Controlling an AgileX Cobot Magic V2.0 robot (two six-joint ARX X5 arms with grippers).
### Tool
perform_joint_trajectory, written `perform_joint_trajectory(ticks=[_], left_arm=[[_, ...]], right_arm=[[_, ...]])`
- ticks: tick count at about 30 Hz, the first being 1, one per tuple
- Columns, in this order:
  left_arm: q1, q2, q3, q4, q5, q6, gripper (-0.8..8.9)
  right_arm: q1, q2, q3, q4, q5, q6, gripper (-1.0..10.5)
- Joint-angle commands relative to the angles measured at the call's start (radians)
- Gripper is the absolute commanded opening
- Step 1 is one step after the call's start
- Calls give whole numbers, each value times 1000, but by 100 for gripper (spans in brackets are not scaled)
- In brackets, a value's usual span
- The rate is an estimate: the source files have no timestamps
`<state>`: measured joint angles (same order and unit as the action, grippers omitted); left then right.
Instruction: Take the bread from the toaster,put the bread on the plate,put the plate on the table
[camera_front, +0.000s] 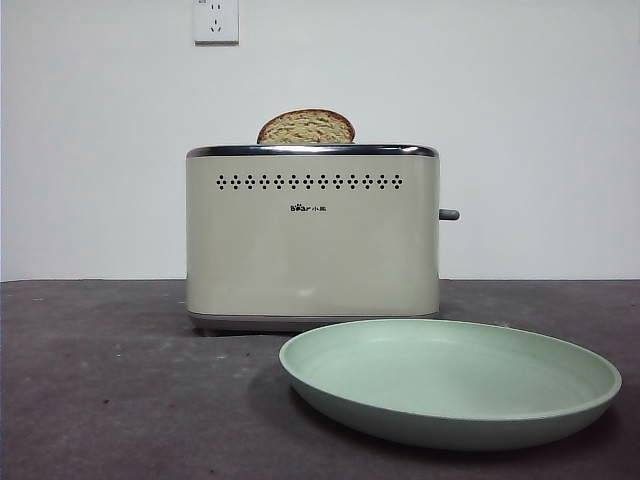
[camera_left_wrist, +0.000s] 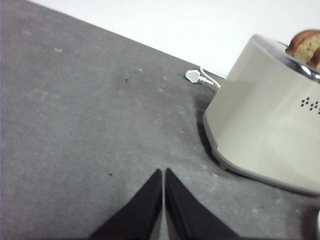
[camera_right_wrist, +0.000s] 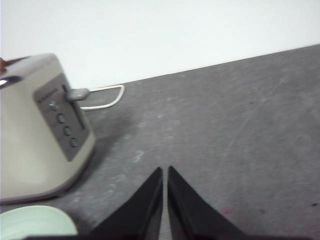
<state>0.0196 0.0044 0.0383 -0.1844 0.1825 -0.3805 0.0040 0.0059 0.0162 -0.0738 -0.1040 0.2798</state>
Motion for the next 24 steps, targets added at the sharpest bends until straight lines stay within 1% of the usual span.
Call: perform_joint_trajectory(ticks=[1, 4, 9, 13, 17, 20, 24], left_arm=[[3, 2, 31, -3, 16, -53, 7], [3, 21, 75, -6, 47, -52, 7], [3, 96, 172, -16, 72, -50, 7], [3, 196, 277, -43, 137, -5, 7], [3, 315, 409, -119, 217, 80, 7], [3, 405, 512, -197, 283, 151, 7], [-1, 508, 628, -283, 373, 225, 7]], right_arm=[[-2, -2, 27, -36, -2, 65, 5], [-2, -1, 72, -69, 0, 66, 5], [-2, 38, 171, -76, -1, 62, 5], [0, 126, 294, -148, -9, 13, 5], [2, 241, 427, -229, -66, -39, 5], [2, 347, 542, -305, -145, -86, 5], [17, 480, 681, -433, -238, -148, 5]])
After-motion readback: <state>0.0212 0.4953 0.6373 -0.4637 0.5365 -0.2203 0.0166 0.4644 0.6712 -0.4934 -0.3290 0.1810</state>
